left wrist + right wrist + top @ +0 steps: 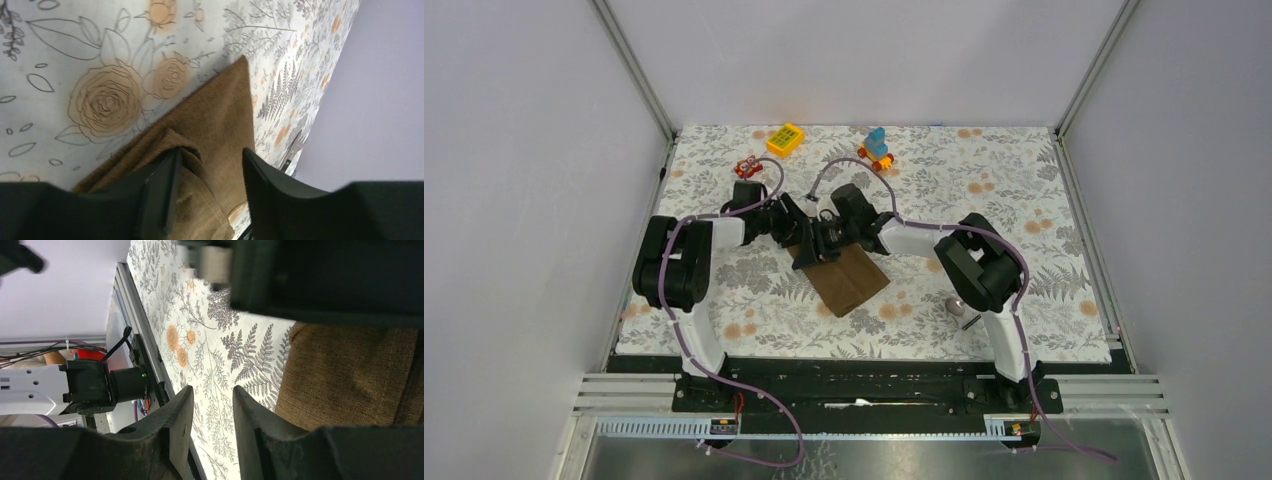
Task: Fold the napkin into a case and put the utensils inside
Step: Smooth out the 2/3-rectangle-folded napkin at the center of the board.
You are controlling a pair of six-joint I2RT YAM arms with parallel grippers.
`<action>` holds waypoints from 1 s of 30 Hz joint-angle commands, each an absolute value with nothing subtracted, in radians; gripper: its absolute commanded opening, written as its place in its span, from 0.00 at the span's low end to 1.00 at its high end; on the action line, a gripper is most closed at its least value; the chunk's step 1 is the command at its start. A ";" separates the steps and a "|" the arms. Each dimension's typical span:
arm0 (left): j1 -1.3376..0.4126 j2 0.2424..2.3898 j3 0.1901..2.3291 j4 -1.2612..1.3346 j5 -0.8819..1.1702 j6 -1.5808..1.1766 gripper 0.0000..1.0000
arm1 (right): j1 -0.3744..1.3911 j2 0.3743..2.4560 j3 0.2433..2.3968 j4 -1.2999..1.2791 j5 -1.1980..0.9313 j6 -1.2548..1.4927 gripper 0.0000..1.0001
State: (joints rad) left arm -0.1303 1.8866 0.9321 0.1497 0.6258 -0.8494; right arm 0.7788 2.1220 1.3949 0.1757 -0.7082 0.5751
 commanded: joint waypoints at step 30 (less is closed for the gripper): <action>-0.071 1.851 0.840 0.061 0.479 -0.837 0.00 | 0.756 2.166 1.273 0.309 -0.772 0.642 0.26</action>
